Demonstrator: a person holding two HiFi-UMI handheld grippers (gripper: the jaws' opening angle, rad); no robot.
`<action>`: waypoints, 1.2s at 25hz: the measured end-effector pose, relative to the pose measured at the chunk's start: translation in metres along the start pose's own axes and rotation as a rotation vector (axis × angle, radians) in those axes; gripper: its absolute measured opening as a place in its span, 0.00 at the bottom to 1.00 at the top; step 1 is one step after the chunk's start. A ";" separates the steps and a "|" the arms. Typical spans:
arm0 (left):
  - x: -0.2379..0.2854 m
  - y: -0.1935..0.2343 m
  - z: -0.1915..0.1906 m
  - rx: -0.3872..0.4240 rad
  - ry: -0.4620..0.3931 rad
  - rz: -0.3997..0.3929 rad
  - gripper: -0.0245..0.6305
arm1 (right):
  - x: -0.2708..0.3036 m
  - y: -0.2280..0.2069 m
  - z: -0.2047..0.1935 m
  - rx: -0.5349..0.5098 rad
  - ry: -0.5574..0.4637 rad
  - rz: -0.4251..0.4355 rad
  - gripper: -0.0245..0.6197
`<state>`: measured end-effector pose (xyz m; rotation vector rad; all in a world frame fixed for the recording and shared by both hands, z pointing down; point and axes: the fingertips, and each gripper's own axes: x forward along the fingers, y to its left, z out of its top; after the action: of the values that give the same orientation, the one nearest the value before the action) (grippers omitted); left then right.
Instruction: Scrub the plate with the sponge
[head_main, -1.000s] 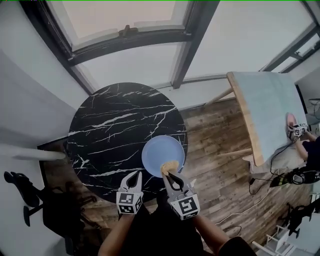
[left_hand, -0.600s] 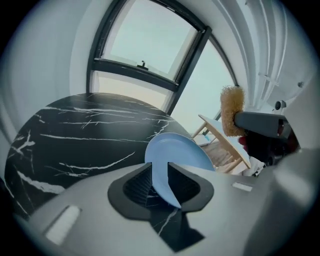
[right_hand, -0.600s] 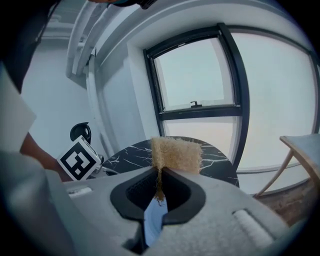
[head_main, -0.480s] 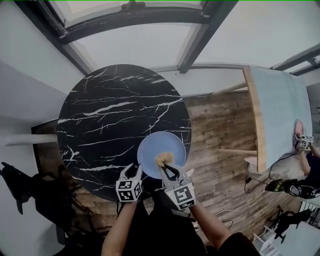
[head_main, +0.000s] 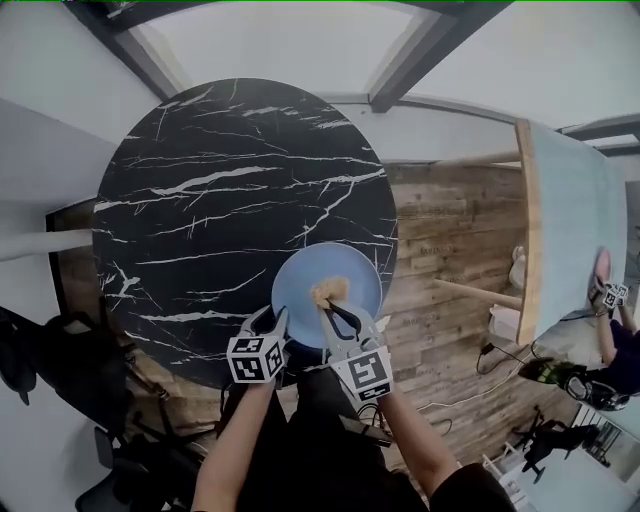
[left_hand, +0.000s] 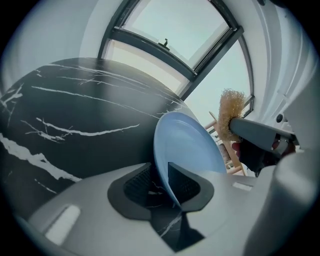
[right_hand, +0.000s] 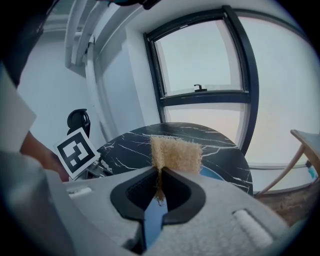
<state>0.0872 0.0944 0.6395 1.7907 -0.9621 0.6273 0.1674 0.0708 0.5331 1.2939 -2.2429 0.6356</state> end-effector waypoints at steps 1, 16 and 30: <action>0.003 0.000 -0.002 0.004 0.005 -0.002 0.18 | 0.002 0.001 -0.002 -0.002 0.006 0.001 0.07; -0.022 0.032 -0.014 -0.062 0.007 -0.006 0.10 | 0.036 0.051 -0.043 -0.110 0.200 0.109 0.07; -0.060 0.077 -0.035 -0.099 -0.009 -0.021 0.08 | 0.085 0.141 -0.087 -0.325 0.426 0.266 0.07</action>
<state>-0.0095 0.1294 0.6469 1.7149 -0.9633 0.5496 0.0199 0.1300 0.6304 0.6386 -2.0612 0.5469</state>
